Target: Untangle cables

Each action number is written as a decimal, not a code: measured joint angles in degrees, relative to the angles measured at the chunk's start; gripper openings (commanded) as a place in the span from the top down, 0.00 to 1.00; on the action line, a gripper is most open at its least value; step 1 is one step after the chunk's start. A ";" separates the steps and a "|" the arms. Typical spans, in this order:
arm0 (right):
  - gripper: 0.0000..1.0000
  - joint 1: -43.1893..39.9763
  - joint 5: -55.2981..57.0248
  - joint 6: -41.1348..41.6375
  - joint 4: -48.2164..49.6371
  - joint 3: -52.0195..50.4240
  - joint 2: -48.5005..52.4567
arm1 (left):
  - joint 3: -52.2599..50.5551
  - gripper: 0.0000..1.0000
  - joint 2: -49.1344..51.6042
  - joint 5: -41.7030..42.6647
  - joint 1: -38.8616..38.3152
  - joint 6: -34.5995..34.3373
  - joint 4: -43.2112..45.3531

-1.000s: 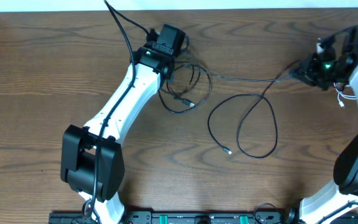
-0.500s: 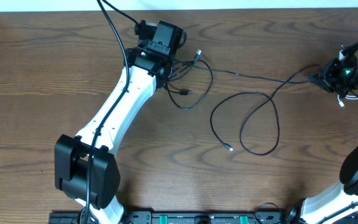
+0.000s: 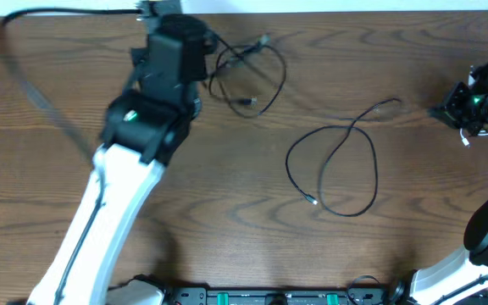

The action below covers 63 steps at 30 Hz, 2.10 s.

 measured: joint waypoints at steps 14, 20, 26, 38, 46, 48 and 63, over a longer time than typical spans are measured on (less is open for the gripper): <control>0.86 -0.26 -0.39 -0.26 -0.72 0.00 0.00 | 0.44 0.90 3.48 21.90 0.20 1.79 -3.41; 0.50 1.77 -6.23 -0.72 -0.98 0.00 0.00 | 0.31 0.88 3.61 29.99 0.20 1.92 -1.73; 0.30 5.75 -11.85 -2.23 -0.68 0.00 0.00 | 0.33 0.89 3.61 39.50 0.20 1.90 -1.90; 0.30 18.43 -17.99 -5.14 2.21 0.00 0.00 | 0.33 0.92 4.15 47.50 0.20 1.73 -4.55; 0.40 24.04 -16.15 -6.19 4.15 0.00 0.00 | 0.55 0.92 10.99 48.11 0.20 -0.50 -13.75; 0.41 24.55 -15.80 -6.29 4.59 0.00 0.00 | 0.55 0.92 12.35 48.13 0.20 -1.38 -15.37; 0.32 26.43 -12.72 -6.43 6.01 0.00 0.00 | 0.55 0.83 18.32 36.02 0.09 -6.69 -28.96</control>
